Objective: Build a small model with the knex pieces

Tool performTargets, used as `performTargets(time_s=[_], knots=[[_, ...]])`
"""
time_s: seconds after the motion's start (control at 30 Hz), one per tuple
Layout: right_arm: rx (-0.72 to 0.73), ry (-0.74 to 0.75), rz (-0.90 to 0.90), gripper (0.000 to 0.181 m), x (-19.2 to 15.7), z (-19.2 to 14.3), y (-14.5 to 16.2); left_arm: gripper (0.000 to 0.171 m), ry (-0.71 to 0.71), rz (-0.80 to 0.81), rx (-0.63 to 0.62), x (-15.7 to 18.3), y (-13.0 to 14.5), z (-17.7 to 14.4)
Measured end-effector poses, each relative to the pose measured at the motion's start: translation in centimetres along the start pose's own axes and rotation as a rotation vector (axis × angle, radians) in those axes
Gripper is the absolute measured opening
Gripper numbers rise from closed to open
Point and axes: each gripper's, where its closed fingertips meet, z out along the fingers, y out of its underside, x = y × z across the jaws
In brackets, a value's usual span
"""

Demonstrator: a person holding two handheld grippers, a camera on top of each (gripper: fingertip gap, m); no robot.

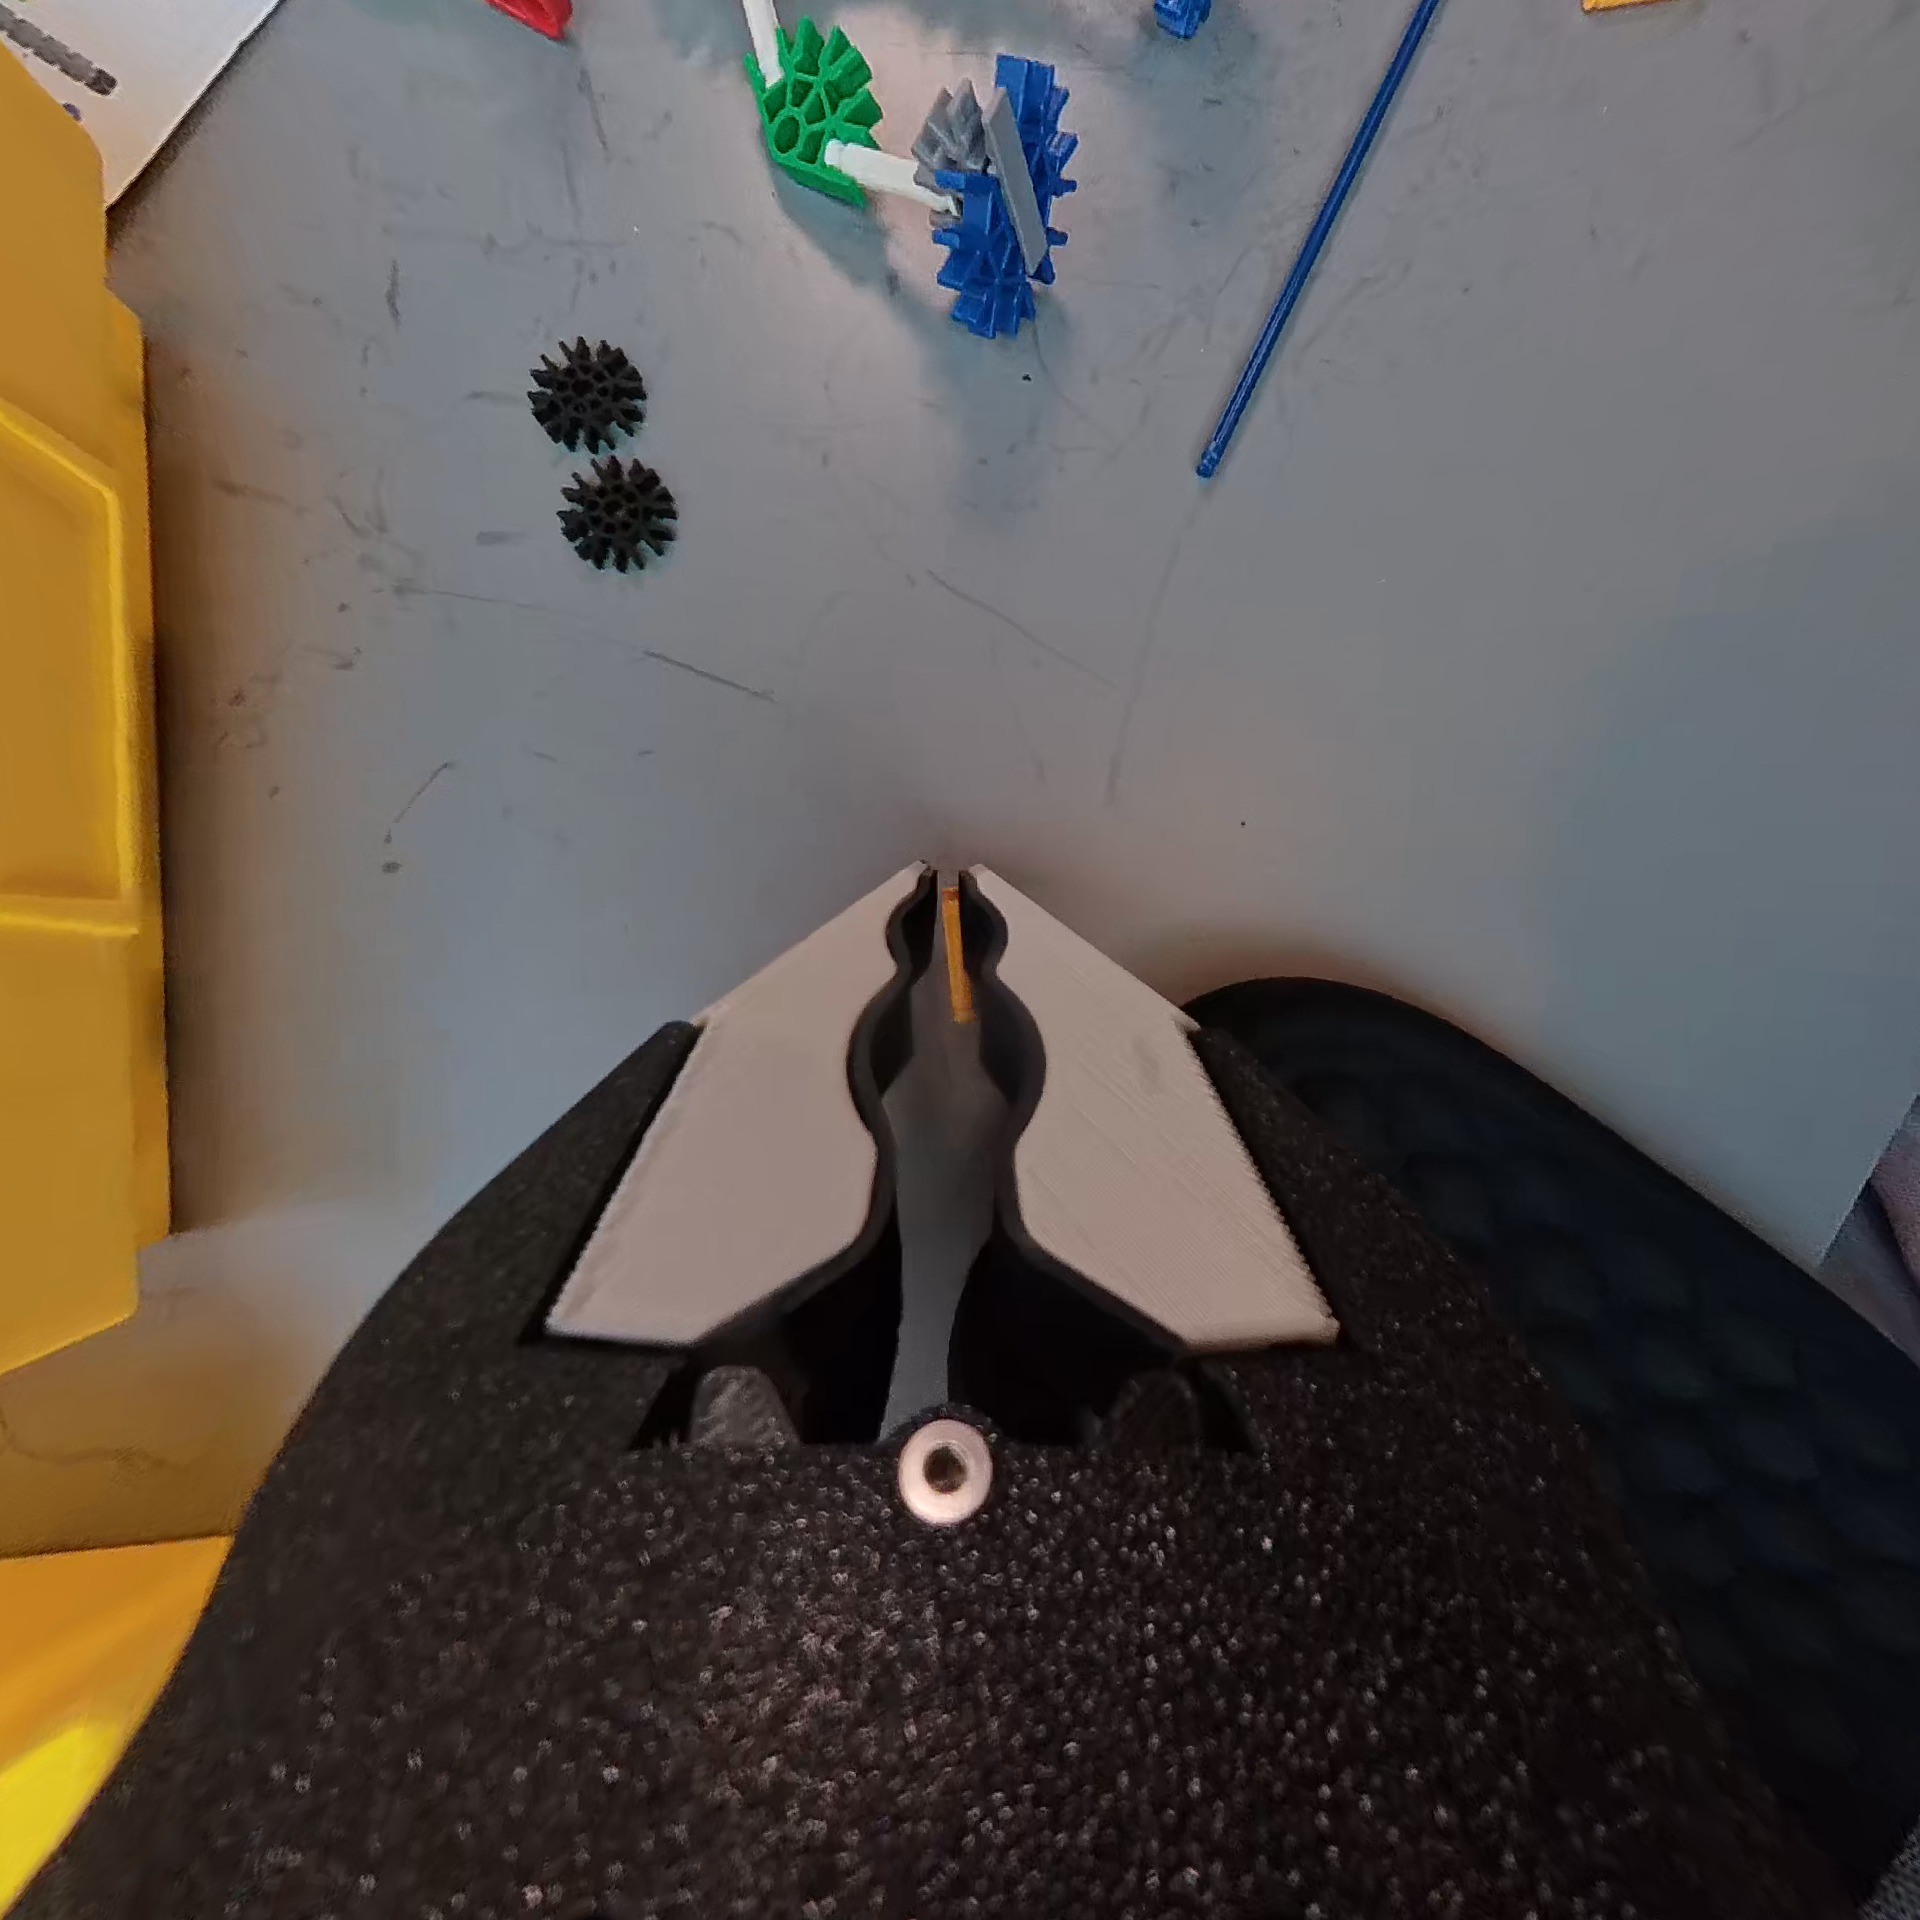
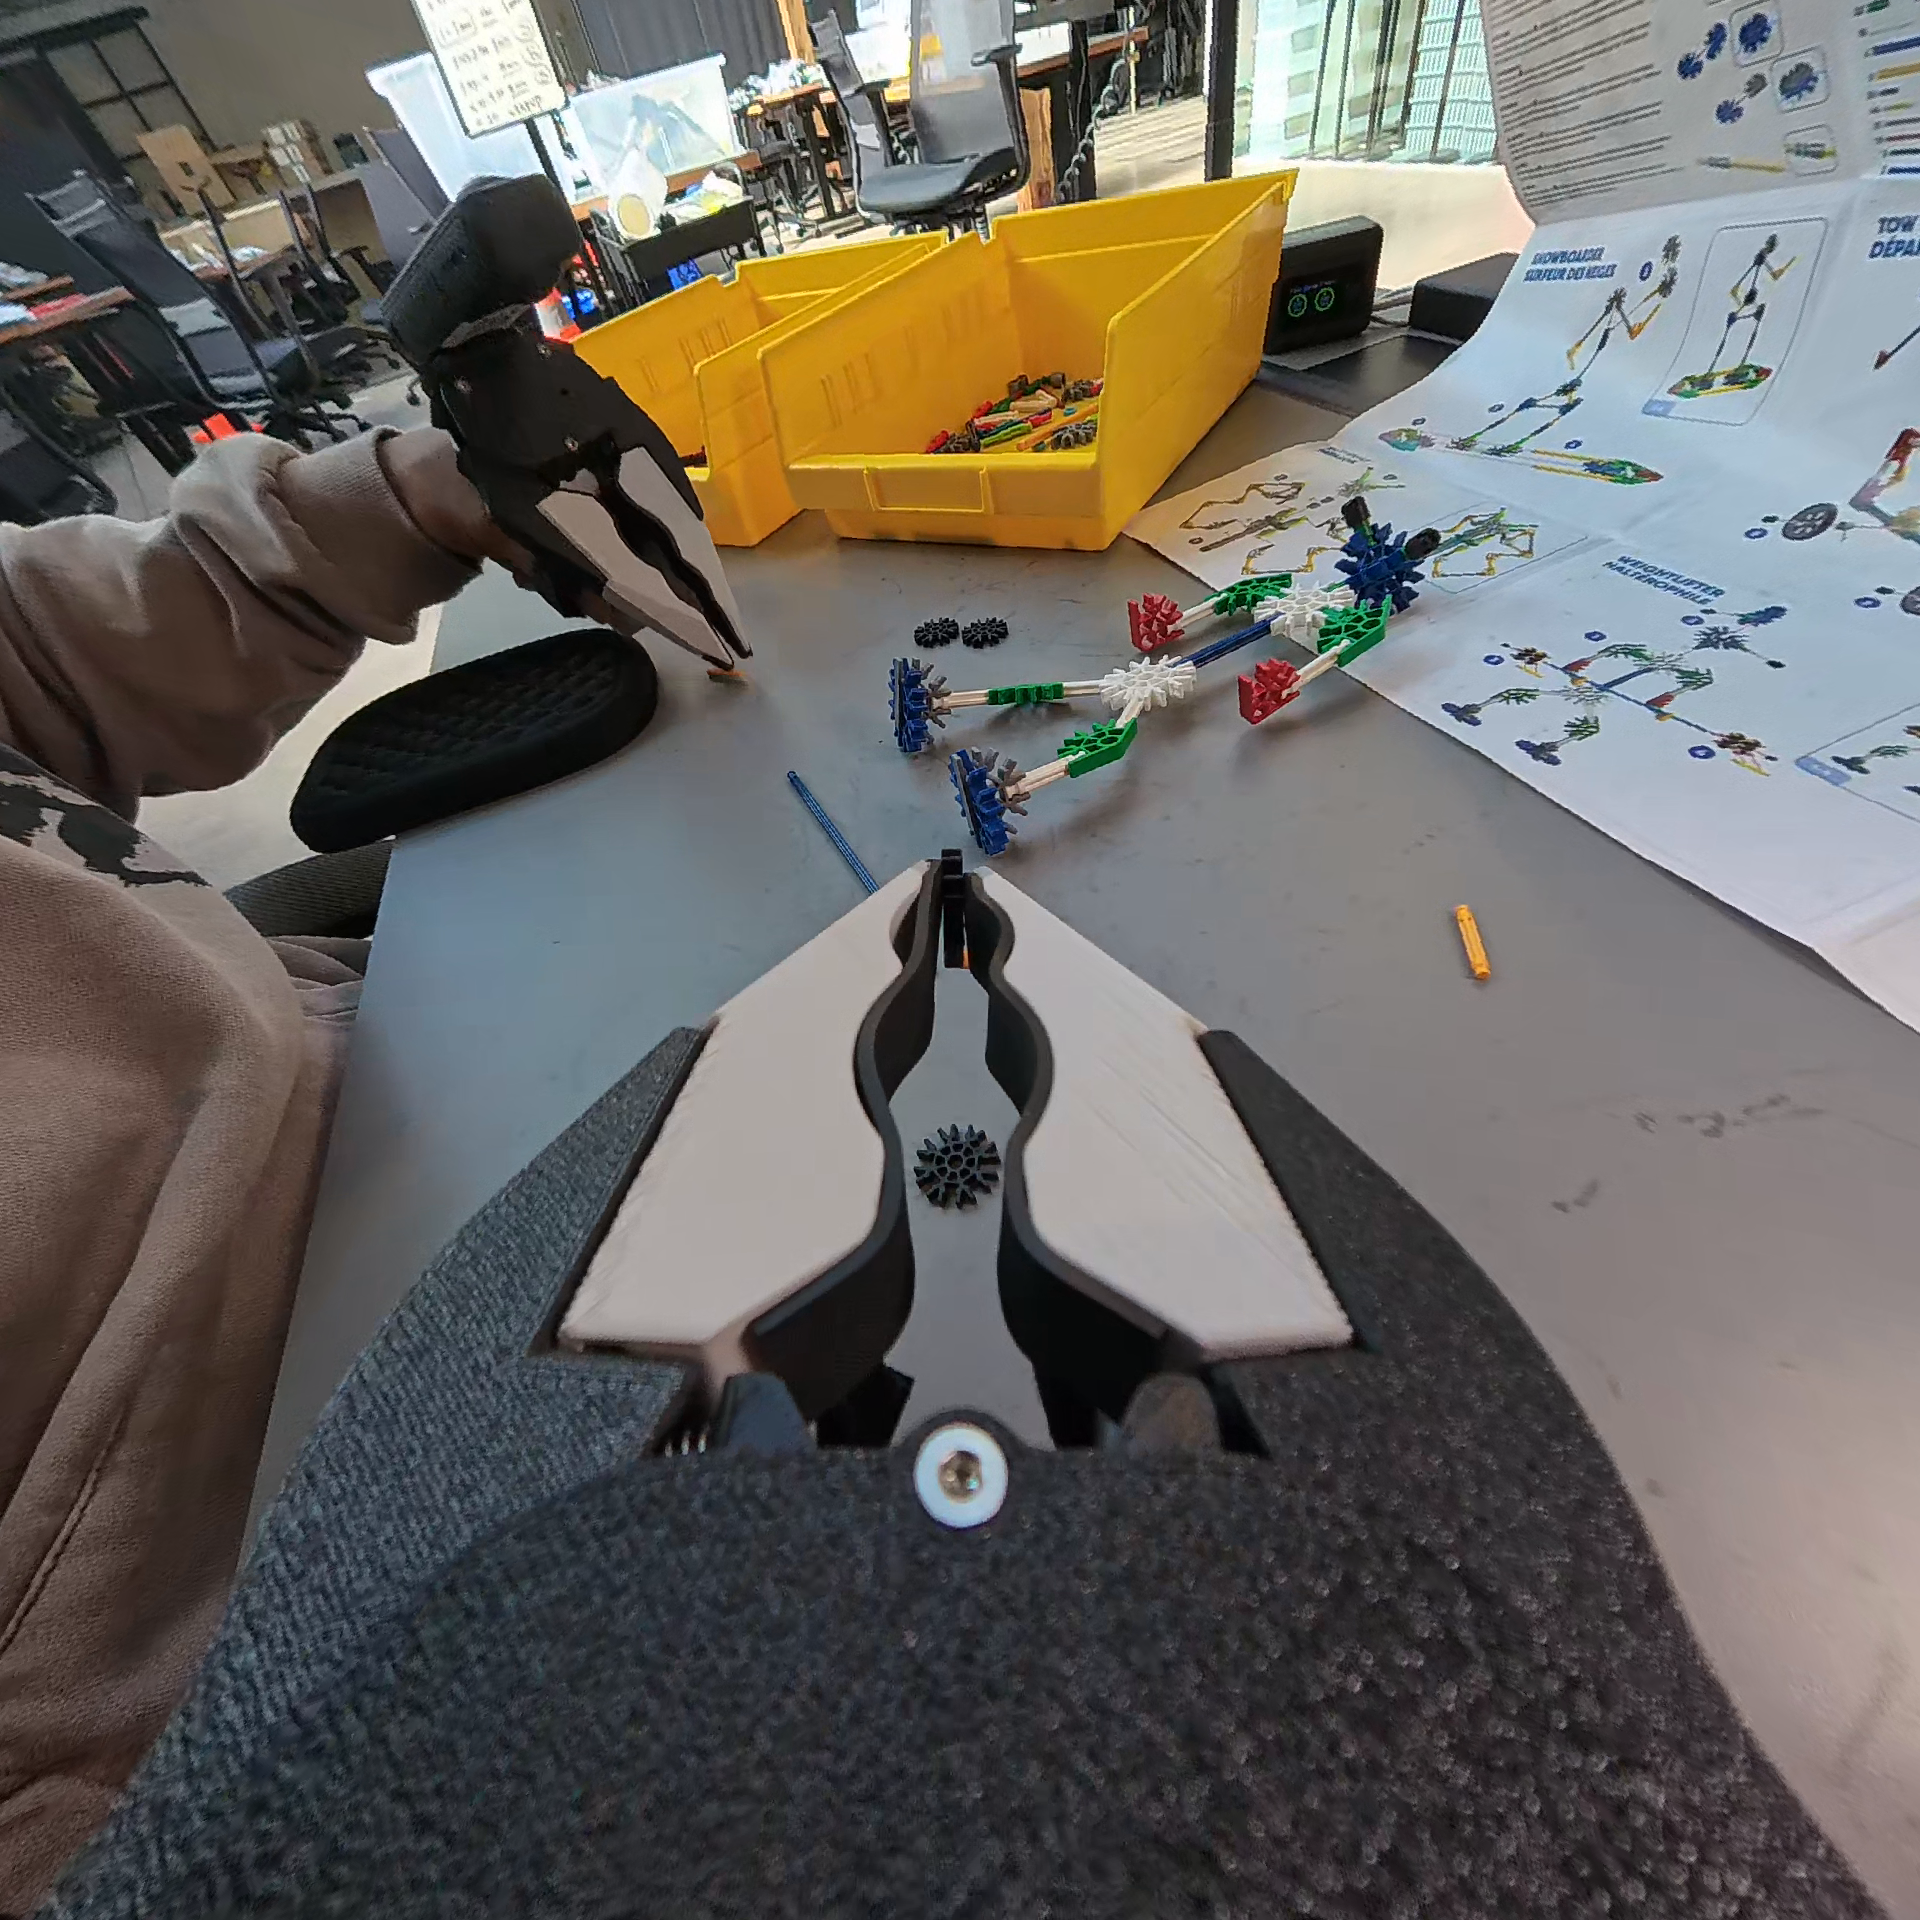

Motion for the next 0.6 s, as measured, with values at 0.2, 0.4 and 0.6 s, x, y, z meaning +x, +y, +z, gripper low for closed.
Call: performTargets(time_s=[0.2, 0.4, 0.6], knots=[[-0.007, -0.007, -0.008, 0.002, -0.2, 0.1, 0.1, 0.016, -0.035, -0.082, -0.065, -0.3, 1.2, -0.7], [0.001, -0.01, -0.012, 0.002, -0.3, 0.0, 0.0, 0.001, -0.041, -0.024, -0.117, 0.2, 1.0, 0.0], [0.001, -0.025, 0.005, 0.002, -0.4, 0.5, 0.0, 0.001, 0.205, 0.149, 0.082, 8.3, -8.1, 2.9]])
